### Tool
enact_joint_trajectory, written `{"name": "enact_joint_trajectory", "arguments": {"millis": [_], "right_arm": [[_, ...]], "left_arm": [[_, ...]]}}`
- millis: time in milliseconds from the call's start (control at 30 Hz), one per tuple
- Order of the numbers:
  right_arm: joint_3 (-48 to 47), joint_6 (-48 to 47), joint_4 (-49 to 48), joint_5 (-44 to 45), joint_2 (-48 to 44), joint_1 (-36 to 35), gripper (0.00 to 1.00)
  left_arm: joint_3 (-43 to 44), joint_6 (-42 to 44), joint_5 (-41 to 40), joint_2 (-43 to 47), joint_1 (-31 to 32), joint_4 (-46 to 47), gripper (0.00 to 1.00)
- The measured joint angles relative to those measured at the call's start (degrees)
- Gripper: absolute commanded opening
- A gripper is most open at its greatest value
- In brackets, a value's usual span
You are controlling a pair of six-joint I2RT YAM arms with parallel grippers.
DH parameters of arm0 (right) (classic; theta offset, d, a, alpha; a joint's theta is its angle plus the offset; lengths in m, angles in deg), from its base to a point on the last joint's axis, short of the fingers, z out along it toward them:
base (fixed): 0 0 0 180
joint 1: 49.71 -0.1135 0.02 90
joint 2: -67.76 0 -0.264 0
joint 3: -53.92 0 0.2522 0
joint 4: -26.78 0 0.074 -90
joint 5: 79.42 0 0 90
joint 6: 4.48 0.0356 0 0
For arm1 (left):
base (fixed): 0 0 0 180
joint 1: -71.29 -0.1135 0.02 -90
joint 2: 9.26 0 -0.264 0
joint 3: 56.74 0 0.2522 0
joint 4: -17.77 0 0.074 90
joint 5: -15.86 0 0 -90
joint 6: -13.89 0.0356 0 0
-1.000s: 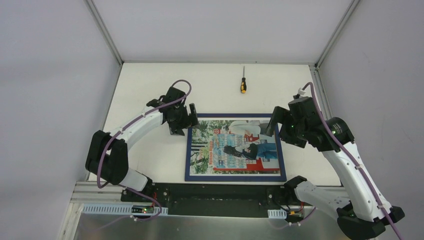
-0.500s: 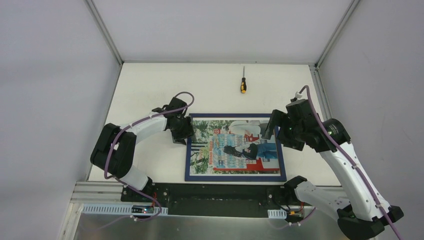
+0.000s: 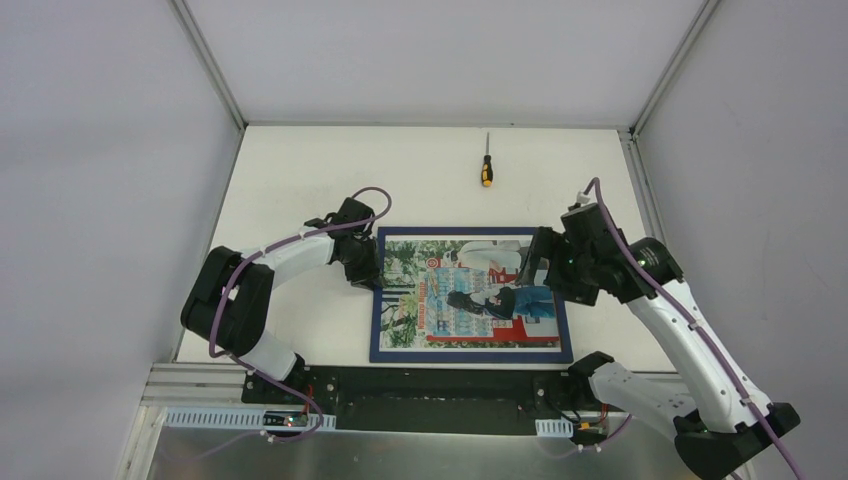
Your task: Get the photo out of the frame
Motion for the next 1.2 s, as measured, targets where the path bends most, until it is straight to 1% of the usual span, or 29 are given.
{"name": "enact_joint_trajectory", "arguments": {"millis": [67,133,200,300,500,667,800,900,1000,1200], "right_arm": [[1.38,-0.37,-0.87,-1.22,0.0,-0.02,0.99],[3.15,-0.98,-2.08,-2.69,0.04,-0.63,0.99],[4.68,-1.7,-3.48,-3.32,0.2,-2.25,0.99],[6.14,-2.75,-5.75,-3.54,1.16,-6.49,0.99],[6.19,-5.46,-10.86,2.84,8.48,-23.19,0.99],[4.39,-9.42,-13.81,12.39,17.22,-38.58,0.99],[2.16,-13.75,-16.06,19.8,22.47,-48.98,0.99],[0.02,-16.72,-17.51,24.39,26.4,-54.62,0.99],[-1.31,-19.04,-19.41,27.36,29.79,-57.55,0.99],[-1.95,-22.86,-22.95,31.01,32.89,-59.43,0.99]], "left_arm": [[0.0,0.31,0.0,0.13,0.02,-0.07,0.08],[0.0,0.57,-0.02,0.22,0.0,-0.13,0.0],[0.07,0.87,-0.09,0.33,0.02,-0.63,0.0],[0.96,0.96,-0.2,0.35,0.02,-2.91,0.0],[6.16,0.87,-0.74,0.33,0.02,-9.35,0.0],[11.02,0.66,-0.98,0.26,0.02,-15.13,0.0],[14.19,0.11,-1.09,-0.2,0.02,-18.95,0.0],[16.13,-0.35,-1.05,-0.48,0.02,-21.16,0.0],[17.77,-0.42,-0.98,-1.09,0.02,-22.75,0.0],[19.91,-0.42,-0.55,-2.38,0.0,-25.18,0.0]]}}
